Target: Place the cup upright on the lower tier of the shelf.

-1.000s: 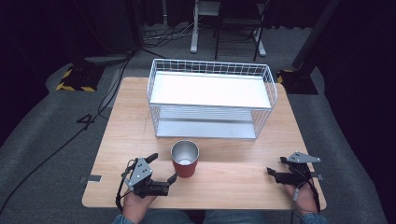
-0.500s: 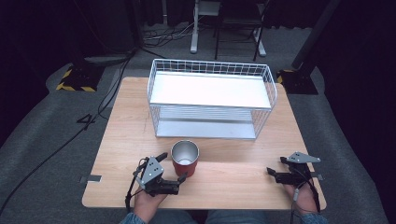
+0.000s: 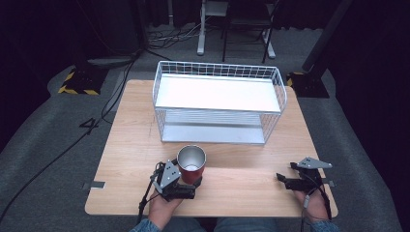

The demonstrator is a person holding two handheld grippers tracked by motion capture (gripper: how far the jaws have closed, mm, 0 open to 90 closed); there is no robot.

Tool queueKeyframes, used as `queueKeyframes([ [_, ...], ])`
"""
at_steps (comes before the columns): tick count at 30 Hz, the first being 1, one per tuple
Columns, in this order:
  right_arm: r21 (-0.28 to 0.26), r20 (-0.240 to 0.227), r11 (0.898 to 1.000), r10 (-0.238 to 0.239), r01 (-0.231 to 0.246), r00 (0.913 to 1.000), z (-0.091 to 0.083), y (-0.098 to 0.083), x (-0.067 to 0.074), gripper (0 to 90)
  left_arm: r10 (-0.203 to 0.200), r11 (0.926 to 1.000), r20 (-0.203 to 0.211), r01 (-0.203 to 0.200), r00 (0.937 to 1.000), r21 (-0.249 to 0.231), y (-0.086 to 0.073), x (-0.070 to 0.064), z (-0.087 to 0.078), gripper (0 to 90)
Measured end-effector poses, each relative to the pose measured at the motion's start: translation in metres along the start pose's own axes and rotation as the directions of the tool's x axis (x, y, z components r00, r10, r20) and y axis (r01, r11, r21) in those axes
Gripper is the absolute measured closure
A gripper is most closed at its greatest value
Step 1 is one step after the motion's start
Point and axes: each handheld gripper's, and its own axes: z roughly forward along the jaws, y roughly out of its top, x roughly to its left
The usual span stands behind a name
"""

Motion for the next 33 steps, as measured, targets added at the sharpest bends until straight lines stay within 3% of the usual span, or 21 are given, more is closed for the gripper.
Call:
queueKeyframes([
  [5, 0.0, 0.002, 1.0, 0.001, -0.001, 1.0, 0.0, 0.0, 0.0, 21.1, -0.001, 0.9987, -0.044, 0.003, 0.999, 0.051, 0.001, -0.002, 0.01, 1.8],
  [15, -0.003, 0.008, 1.0, 0.002, -0.002, 1.0, 0.0, 0.0, 0.001, 21.3, 0.028, 0.9917, -0.067, -0.02, 0.9974, 0.127, 0.004, -0.004, 0.017, 10.3],
  [24, -0.004, 0.014, 1.0, 0.003, -0.002, 0.9999, 0.0, 0.0, 0.001, 21.7, 0.024, 0.9867, -0.06, -0.014, 0.9979, 0.162, 0.005, -0.003, 0.019, 15.7],
  [33, -0.006, 0.015, 1.0, 0.001, -0.001, 0.9999, -0.001, 0.0, 0.001, 21.9, 0.02, 0.987, -0.059, -0.011, 0.998, 0.16, 0.005, -0.003, 0.019, 16.6],
])
